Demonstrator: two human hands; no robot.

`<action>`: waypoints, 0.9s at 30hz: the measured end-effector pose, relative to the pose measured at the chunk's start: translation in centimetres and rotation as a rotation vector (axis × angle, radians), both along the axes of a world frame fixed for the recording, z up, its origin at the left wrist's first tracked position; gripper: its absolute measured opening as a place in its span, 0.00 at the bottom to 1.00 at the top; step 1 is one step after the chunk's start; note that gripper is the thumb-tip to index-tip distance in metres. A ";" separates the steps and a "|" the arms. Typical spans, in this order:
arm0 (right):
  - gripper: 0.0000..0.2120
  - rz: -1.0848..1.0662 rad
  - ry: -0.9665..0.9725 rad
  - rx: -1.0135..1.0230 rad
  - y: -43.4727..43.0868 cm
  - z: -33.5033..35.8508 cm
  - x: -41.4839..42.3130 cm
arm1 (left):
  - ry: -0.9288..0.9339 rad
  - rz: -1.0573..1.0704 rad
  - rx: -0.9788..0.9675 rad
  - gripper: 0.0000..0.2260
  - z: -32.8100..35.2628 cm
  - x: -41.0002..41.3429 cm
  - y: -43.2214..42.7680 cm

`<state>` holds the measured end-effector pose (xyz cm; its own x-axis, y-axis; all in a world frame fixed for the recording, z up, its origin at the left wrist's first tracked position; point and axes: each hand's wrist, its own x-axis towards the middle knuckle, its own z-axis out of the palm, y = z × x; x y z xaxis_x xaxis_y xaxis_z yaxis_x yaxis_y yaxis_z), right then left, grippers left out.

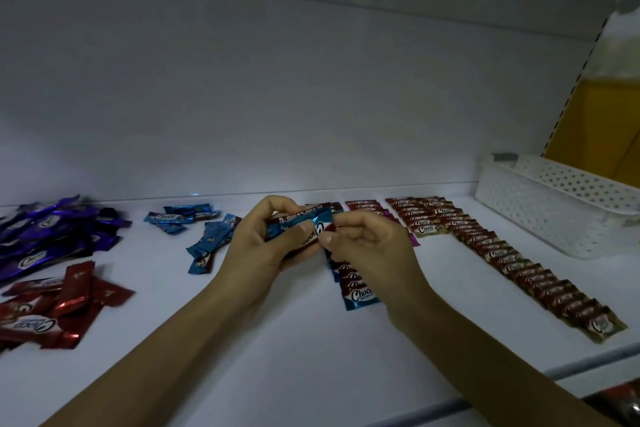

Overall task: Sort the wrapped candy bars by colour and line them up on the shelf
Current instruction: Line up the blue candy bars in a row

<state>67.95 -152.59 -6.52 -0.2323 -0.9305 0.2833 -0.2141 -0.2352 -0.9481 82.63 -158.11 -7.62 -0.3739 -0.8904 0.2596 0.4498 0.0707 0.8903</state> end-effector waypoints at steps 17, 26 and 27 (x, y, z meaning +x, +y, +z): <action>0.07 0.005 0.191 -0.041 1.4 0.9 -1.6 | -0.032 0.136 0.087 0.03 -1.2 -0.2 -0.5; 0.04 0.105 0.802 0.182 4.4 -0.6 -7.5 | -0.197 0.120 0.024 0.04 -1.5 -0.6 -0.4; 0.04 0.097 0.872 0.145 4.2 -0.9 -7.4 | -0.214 0.118 0.010 0.04 -1.4 -0.5 -0.3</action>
